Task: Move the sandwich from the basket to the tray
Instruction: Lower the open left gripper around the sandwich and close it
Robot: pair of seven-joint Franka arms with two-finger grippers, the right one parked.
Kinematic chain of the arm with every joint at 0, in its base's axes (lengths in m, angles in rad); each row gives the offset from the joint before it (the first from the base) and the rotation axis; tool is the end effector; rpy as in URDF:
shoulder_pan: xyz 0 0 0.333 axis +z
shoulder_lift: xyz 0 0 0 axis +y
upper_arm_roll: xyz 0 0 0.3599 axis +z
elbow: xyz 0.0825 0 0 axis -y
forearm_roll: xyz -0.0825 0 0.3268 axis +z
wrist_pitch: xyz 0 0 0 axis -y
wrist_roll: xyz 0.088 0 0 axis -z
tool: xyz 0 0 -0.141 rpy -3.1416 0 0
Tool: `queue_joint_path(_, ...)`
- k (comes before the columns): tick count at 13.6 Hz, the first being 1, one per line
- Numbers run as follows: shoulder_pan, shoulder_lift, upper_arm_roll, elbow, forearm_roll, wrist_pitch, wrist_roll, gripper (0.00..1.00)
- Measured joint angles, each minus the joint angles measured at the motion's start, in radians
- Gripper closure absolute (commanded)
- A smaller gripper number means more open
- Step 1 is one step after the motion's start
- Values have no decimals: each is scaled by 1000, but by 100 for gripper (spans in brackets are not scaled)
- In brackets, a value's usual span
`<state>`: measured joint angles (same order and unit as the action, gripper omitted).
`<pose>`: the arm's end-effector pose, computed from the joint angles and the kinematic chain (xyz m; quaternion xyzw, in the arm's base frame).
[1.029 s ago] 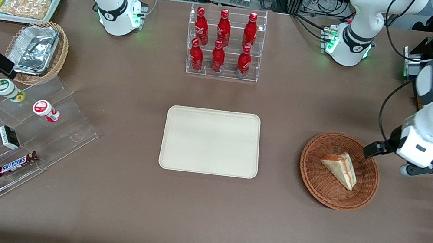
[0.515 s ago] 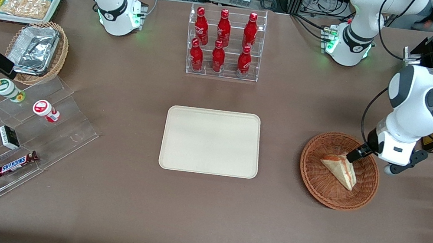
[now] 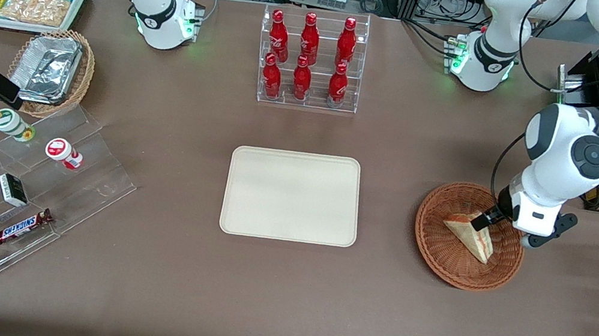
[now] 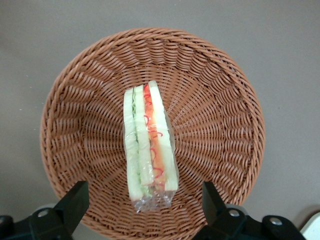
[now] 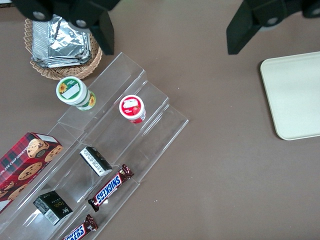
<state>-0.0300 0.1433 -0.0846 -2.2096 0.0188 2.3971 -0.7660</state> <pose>0.5139 -0.0577 0.3689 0.9492 0.3140 0.0205 0.0091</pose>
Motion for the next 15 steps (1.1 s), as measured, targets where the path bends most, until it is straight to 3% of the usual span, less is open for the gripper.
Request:
queue_joint_path(11, -12, 95, 1, -15, 0, 65, -11, 0)
queue_joint_path(14, -12, 125, 1, -16, 0, 88, -11, 7)
queue_joint_path(15, -12, 134, 1, -16, 0, 95, -11, 17)
